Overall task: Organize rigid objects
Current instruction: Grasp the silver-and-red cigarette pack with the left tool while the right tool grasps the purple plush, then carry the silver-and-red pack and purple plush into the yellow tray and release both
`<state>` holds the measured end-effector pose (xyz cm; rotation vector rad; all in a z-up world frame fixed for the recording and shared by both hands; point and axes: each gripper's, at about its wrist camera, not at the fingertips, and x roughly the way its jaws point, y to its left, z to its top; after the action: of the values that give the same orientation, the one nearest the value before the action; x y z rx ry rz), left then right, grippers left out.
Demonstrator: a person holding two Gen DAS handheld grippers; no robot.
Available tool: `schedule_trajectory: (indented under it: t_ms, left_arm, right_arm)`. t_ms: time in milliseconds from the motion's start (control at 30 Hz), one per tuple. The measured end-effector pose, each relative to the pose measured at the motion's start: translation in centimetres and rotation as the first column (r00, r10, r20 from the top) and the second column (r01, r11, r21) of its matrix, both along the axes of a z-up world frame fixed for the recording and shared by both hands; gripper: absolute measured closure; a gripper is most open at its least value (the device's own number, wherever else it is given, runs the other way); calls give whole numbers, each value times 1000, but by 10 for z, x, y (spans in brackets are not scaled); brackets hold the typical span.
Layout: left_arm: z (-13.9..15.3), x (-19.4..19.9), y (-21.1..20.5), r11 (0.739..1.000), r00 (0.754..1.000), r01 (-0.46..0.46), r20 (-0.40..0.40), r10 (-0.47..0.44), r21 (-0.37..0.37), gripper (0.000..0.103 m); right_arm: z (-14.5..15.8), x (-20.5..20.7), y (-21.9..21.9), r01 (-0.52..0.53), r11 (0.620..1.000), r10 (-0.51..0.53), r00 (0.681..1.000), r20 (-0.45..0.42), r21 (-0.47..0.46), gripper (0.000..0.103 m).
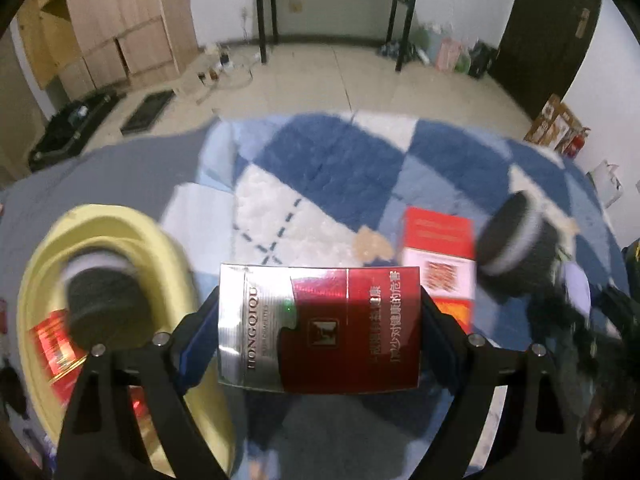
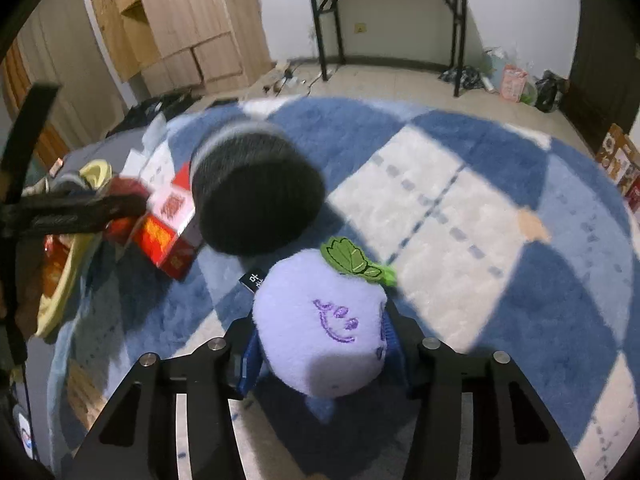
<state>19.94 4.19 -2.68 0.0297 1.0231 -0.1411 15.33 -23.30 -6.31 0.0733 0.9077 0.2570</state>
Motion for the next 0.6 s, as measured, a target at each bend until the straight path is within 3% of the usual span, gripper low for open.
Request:
schedule_trajectory:
  t_ms: [133,267,367,467,600]
  left_arm:
    - [41,-46,5,1000,997,-10,71,11,-7,15]
    - [76,-97,19,996,989,-72,127,79,-58,15]
    - [84,-138,31,981,981,-144,114,160,-133,15]
    - [86,-165,42,977,979,-170,93,183,-130,15]
    - [95,-173,78,961,962,-227,117,247,-156,15]
  right_arm:
    - [29,-17,-12,17,998,-21,998,59,68,53]
    - [58,-47,-5,-46,993,33,992,124,108,53]
    - [71,-72,7,-112,989,95,982,161,96,53]
    - [73,-95,13,-162,984,149,976,159,77,53]
    - [64,-106,28,-219,975,213,969,127,35,53]
